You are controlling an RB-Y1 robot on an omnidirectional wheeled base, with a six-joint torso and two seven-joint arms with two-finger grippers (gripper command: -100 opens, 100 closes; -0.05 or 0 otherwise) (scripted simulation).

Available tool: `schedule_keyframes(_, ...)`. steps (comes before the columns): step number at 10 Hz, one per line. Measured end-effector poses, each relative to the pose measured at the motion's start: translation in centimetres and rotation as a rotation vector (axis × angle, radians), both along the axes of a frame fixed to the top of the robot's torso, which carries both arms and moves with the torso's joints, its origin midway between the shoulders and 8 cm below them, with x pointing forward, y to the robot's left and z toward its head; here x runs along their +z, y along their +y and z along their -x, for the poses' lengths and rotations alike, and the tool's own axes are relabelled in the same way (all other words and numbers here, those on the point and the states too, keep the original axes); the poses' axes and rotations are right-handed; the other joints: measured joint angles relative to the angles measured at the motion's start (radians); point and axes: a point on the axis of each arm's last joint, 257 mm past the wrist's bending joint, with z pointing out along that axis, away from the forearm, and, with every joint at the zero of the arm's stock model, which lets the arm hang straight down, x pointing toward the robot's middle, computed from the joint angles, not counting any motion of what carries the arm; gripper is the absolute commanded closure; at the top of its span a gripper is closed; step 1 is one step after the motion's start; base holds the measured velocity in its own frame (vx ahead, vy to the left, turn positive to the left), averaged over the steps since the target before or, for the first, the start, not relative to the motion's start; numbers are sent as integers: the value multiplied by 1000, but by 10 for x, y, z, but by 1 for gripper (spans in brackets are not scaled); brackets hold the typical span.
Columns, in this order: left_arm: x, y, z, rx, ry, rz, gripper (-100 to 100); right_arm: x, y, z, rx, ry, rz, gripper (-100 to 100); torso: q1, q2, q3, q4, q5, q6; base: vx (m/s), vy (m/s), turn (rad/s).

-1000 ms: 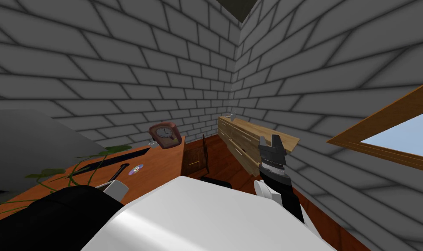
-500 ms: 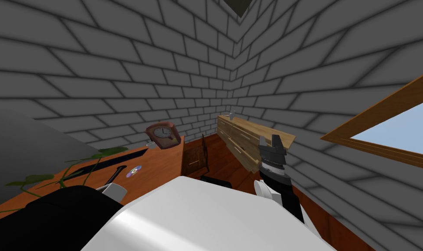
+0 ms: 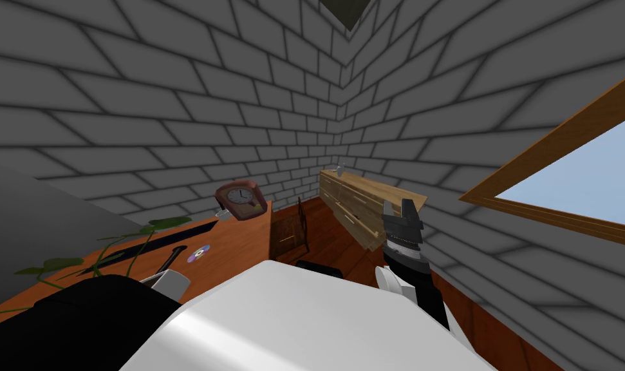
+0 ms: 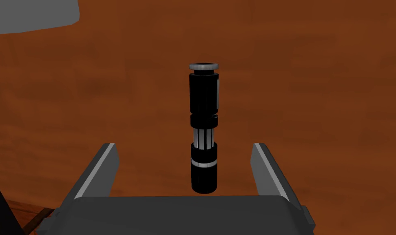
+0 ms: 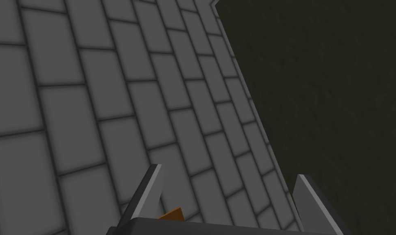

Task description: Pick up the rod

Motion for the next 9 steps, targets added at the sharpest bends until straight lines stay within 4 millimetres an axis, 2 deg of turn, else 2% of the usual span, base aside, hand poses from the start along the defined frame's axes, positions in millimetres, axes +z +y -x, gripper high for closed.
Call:
schedule_keyframes(1,0,0,0,5,-2,0,100,0,0,0,0,0,0,0,0,-2,-1,0,0,0,0,0,0)
schedule_keyframes(5,0,0,0,5,-2,-1,100,0,0,0,0,0,0,0,1,-4,-2,-1,1,0,0,0,0)
schedule_keyframes(6,0,0,0,5,-2,-1,0,0,0,0,0,0,0,0,1,-4,-2,-1,1,0,0,0,0)
schedule_keyframes(7,0,0,0,5,-2,-1,100,0,0,0,0,0,0,0,1,-4,-2,-1,1,0,54,-9,88)
schedule_keyframes(9,7,6,5,-7,-4,-3,100,0,0,0,0,0,0,0,-3,-9,-5,-2,0,-1,103,-53,130)
